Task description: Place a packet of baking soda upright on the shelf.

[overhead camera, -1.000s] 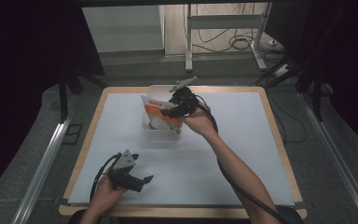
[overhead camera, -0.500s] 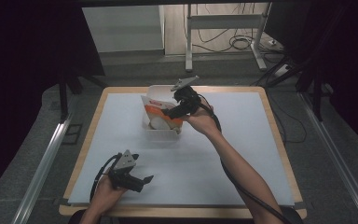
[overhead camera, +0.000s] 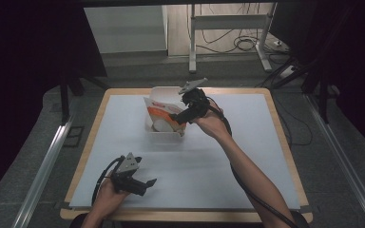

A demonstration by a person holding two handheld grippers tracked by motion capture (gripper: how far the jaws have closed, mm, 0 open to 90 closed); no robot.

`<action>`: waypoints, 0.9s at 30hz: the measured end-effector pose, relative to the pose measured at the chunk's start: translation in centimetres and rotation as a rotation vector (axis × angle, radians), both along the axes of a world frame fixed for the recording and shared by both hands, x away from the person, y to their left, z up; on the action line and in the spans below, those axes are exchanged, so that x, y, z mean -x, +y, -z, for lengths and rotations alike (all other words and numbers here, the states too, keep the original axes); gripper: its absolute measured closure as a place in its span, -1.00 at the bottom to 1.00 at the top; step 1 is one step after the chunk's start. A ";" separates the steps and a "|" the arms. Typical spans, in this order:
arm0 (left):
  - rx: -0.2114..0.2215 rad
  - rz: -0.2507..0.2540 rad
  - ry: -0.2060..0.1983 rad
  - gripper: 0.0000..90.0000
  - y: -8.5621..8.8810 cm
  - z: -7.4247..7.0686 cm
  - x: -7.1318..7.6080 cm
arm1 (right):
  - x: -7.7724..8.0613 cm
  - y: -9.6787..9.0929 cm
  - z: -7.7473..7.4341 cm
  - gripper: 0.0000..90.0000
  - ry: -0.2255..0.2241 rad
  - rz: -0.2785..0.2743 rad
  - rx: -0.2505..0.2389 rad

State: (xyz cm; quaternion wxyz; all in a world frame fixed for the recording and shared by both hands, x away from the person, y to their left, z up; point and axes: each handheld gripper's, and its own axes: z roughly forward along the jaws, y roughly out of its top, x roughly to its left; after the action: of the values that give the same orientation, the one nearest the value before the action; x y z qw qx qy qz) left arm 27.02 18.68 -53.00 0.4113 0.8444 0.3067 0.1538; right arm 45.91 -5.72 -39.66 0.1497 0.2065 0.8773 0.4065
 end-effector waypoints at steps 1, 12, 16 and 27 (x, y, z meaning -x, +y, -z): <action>-0.001 0.001 0.000 -0.95 0.0 0.0 0.0 | 0.1 -0.2 -0.1 -0.99 -0.009 0.004 -0.004; -0.007 0.009 -0.012 -0.95 -0.2 0.0 0.1 | 0.9 -1.6 -0.6 -0.99 0.016 0.013 -0.020; -0.007 0.010 -0.017 -0.95 -0.1 -0.1 0.1 | 1.2 -2.0 -0.6 -1.00 0.035 0.009 -0.013; -0.002 0.010 -0.016 -0.94 -0.1 -0.1 0.1 | 2.2 -3.9 0.2 -1.00 0.030 0.025 -0.026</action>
State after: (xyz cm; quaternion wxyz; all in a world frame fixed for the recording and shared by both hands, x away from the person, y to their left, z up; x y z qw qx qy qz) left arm 26.89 18.60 -52.90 0.4138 0.8451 0.2989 0.1589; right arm 43.72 -9.59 -39.88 0.1387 0.2254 0.8715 0.4128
